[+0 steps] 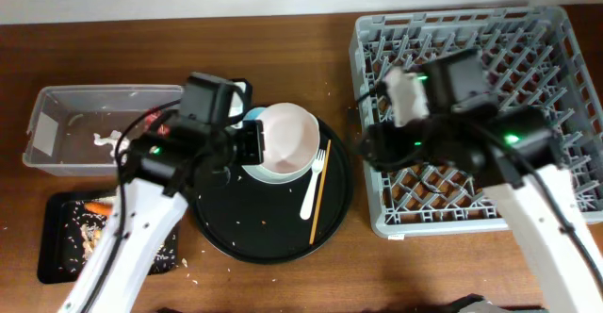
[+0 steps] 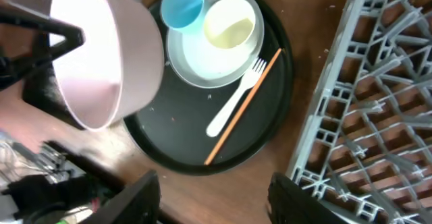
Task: Sort waste into correct bins and load items into the dishwasher rack
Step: 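Hand the pink bowl from the left gripper to the right gripper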
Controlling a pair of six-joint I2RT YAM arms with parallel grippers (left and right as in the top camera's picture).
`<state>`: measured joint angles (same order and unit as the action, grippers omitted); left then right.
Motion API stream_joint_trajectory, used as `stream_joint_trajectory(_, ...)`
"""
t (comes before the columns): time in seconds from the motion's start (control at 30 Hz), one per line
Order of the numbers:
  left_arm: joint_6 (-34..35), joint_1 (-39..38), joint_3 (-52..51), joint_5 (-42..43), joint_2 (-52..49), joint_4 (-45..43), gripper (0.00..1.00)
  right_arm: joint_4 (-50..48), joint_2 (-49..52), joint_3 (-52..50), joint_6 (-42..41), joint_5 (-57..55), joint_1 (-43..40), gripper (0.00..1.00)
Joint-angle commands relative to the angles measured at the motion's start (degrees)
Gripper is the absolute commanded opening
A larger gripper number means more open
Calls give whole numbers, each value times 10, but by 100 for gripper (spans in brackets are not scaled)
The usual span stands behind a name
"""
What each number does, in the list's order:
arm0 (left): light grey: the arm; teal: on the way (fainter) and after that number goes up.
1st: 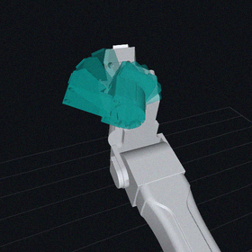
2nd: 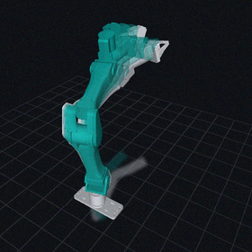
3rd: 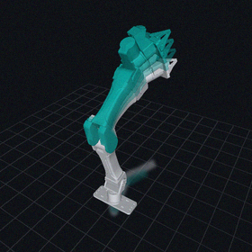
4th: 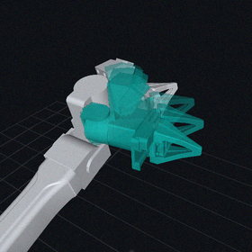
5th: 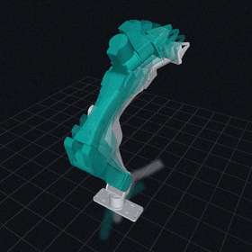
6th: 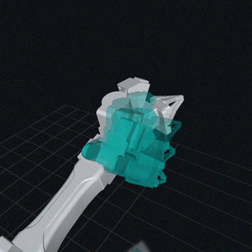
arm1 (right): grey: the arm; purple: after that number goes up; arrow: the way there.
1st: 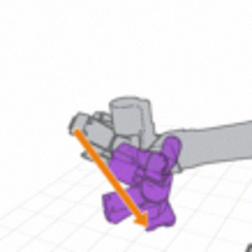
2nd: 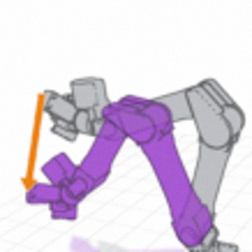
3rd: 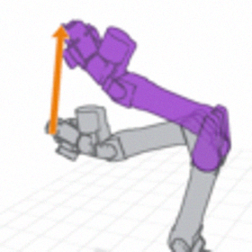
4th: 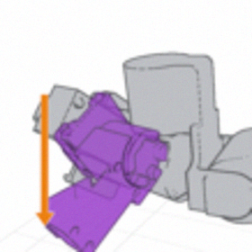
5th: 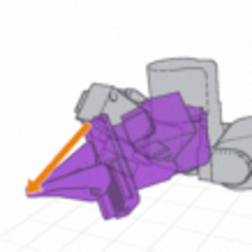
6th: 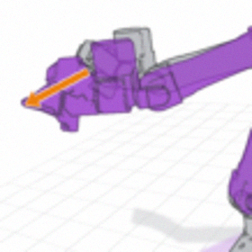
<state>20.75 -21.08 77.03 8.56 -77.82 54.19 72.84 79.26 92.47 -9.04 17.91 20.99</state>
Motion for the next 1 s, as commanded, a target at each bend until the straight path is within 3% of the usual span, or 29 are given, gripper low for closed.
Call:
stream_joint_trajectory(0.0,-6,-18,13,-39,-44,-12,0,-29,45,4,-30,-62,56,52)
stream_joint_trajectory(0.17,-7,-54,13,-36,-59,-16,0,-71,113,4,-35,-66,99,52)
stream_joint_trajectory(0.3,-7,-59,13,-34,-58,-14,0,-77,128,4,-35,-118,102,44)
stream_joint_trajectory(0.37,-7,-59,13,-34,-58,-14,0,-77,129,3,-35,-124,102,31)
stream_joint_trajectory(0.83,-7,-59,13,-22,-58,-17,1,-82,173,-3,-35,-122,102,22)
stream_joint_trajectory(0.87,-7,-59,13,-22,-58,-17,0,-82,173,-3,-35,-122,102,8)
stream_joint_trajectory(0.97,-7,-59,13,-21,-58,-16,0,-77,173,-3,-35,-120,102,4)
